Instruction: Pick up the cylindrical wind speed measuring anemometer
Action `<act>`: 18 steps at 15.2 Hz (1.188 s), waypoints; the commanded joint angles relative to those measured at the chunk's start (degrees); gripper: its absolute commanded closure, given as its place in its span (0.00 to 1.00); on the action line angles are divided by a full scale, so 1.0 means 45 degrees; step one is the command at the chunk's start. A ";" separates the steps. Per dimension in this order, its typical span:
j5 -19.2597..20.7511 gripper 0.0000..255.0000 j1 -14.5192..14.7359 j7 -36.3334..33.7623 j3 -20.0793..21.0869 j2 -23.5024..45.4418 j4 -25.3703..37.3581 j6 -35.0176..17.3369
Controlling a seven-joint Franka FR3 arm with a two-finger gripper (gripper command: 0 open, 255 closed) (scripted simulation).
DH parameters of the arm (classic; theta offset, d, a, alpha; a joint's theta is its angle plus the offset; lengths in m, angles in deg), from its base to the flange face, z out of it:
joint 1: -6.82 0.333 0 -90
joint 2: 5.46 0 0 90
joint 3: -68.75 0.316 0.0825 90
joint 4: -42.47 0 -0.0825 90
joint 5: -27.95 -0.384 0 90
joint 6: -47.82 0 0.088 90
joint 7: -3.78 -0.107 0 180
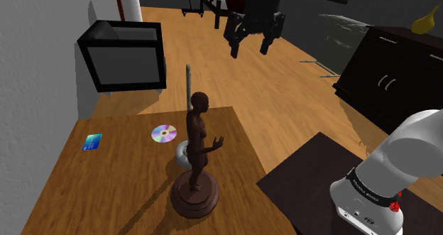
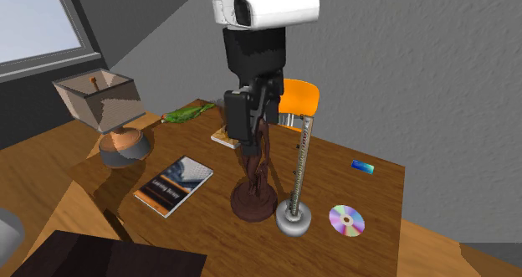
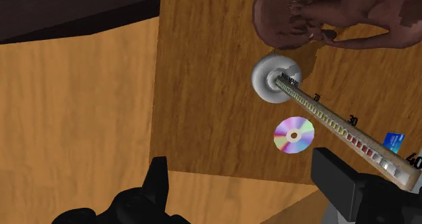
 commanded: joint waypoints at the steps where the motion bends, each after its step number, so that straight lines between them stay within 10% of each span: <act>1: 0.0312 0.00 -0.0132 -0.1227 0.0673 0.1067 0.0921 0.0012; 6: 0.1857 0.00 0.0012 -0.4357 0.2131 0.4156 0.3503 0.0273; 11: 0.4088 0.00 0.1496 -0.7326 0.2620 0.7800 0.6967 0.1224; 18: 0.3951 0.00 0.1346 -0.7320 0.2505 0.7602 0.5713 0.0114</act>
